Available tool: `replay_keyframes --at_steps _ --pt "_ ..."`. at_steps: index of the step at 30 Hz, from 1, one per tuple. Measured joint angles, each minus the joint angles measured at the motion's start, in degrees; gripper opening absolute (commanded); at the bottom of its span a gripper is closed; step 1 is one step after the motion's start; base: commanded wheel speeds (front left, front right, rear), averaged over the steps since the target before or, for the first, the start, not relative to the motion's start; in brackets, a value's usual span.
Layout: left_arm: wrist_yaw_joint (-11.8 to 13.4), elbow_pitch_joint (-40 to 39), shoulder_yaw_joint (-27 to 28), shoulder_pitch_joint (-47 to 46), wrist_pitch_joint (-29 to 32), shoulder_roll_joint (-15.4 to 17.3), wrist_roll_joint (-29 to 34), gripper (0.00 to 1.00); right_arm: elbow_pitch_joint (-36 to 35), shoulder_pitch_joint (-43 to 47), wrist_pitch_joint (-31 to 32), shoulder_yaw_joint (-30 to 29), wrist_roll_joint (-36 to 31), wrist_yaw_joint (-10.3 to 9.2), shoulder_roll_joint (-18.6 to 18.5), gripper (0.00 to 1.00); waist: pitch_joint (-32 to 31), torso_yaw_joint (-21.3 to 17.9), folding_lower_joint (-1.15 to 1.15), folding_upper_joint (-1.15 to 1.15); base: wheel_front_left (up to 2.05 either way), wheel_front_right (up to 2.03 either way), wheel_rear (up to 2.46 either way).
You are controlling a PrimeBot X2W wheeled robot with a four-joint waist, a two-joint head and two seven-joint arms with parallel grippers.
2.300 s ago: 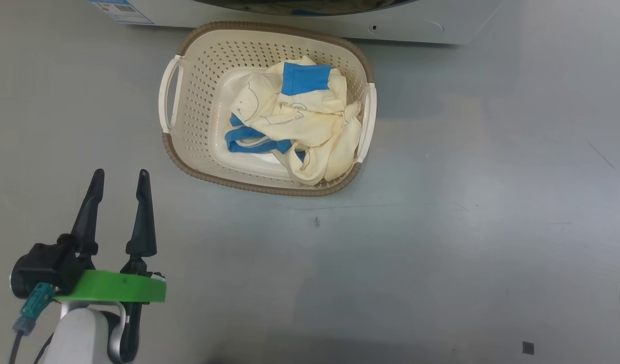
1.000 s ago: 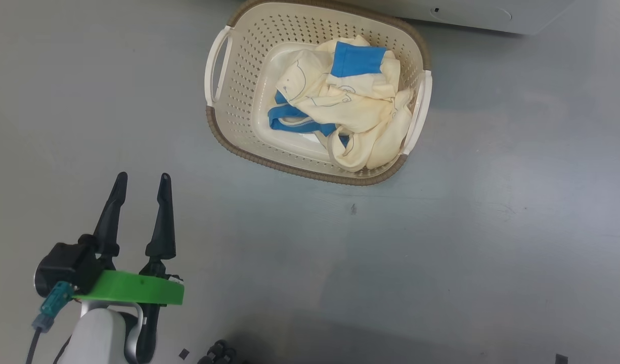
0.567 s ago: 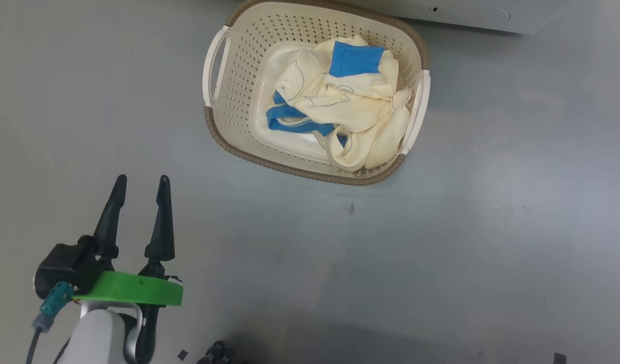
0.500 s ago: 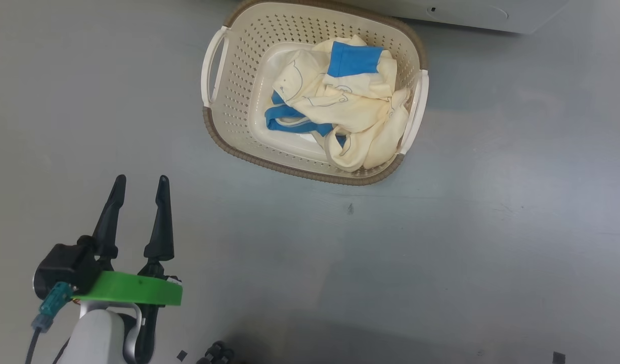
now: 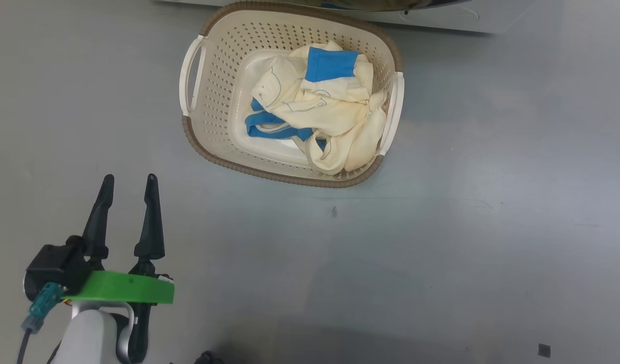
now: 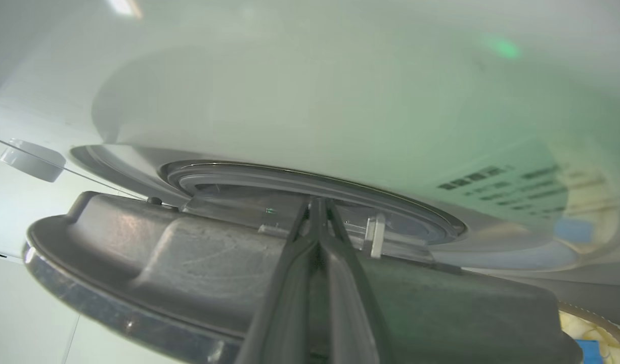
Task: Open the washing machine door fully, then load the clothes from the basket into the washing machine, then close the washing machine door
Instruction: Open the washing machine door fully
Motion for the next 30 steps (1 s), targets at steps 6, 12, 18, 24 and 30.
replay_keyframes --at_steps 6,12,18,24,30 --pt "0.00 0.41 -0.11 -0.01 0.00 0.00 0.01 1.00 -0.29 1.25 1.62 1.30 0.00 0.00 0.64 0.00 -0.90 -1.01 0.00 0.00 0.00 0.00 0.00" --pt "0.00 0.68 -0.01 -0.02 0.00 0.00 0.01 1.00 -0.60 2.68 2.90 2.82 0.00 0.00 1.29 0.00 -2.18 -1.82 0.00 0.00 0.00 0.00 0.00" --pt "0.00 1.25 0.13 -0.02 0.00 0.00 0.01 1.00 -1.71 4.29 4.53 5.20 0.10 0.01 3.48 0.00 -3.41 -2.65 0.00 0.00 0.00 0.00 0.00" --pt "0.00 1.89 0.35 -0.02 0.00 0.01 0.01 1.00 -2.46 8.10 6.71 7.87 0.48 0.03 5.13 0.00 -5.58 -3.59 0.00 0.00 0.00 0.00 0.00" --pt "0.00 2.93 1.03 0.07 0.00 0.02 0.01 1.00 -3.16 12.71 9.11 11.01 1.14 0.02 6.78 0.00 -8.91 -4.55 0.00 0.00 0.00 0.00 0.00"
